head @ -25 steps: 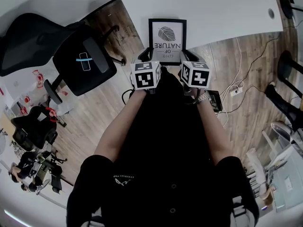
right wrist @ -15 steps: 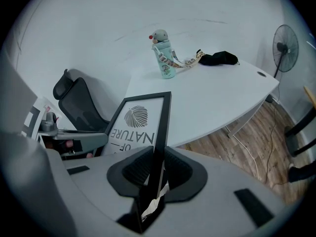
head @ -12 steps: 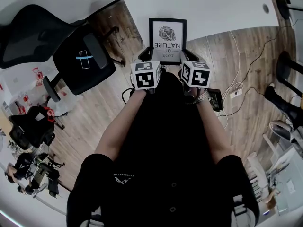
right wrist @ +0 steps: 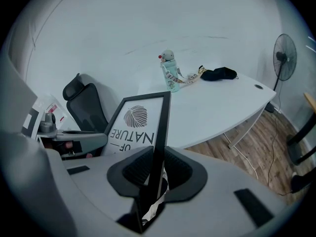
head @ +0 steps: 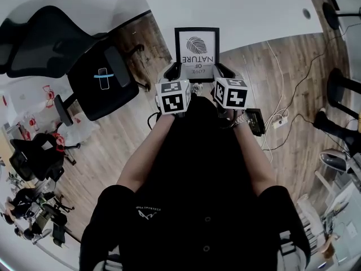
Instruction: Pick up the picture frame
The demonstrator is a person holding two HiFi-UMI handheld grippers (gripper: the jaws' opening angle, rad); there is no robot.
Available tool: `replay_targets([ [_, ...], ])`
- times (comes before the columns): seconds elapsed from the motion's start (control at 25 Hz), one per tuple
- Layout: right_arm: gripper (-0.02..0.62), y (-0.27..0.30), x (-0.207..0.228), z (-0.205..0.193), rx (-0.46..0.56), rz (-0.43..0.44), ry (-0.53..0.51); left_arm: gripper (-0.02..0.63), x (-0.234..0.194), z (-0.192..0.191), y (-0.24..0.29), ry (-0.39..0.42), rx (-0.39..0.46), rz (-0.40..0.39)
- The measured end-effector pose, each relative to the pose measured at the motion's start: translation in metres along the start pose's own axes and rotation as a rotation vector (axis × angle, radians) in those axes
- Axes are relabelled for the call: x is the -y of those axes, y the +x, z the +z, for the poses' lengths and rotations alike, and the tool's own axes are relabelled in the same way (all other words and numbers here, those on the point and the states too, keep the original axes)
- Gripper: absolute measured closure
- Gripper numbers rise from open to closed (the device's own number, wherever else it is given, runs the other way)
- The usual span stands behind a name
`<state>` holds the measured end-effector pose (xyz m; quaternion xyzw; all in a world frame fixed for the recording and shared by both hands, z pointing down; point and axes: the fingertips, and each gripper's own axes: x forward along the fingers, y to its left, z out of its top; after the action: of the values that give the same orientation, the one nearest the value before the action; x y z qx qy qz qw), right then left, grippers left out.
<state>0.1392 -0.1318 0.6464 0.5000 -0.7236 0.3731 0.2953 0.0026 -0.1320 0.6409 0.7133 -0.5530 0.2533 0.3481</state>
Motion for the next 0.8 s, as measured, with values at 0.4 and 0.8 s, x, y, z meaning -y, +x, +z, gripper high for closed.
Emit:
replay_targets([
  [0.4,0.528,-0.033,-0.009,0.035,0.112,0.011,-0.021,0.529,0.009,0.038,-0.031,0.033,0.115,0.003],
  [0.8,0.528,-0.072,-0.015,0.084,0.260,0.001,-0.071,0.529,0.024,0.087,-0.063,0.101,0.255,0.007],
])
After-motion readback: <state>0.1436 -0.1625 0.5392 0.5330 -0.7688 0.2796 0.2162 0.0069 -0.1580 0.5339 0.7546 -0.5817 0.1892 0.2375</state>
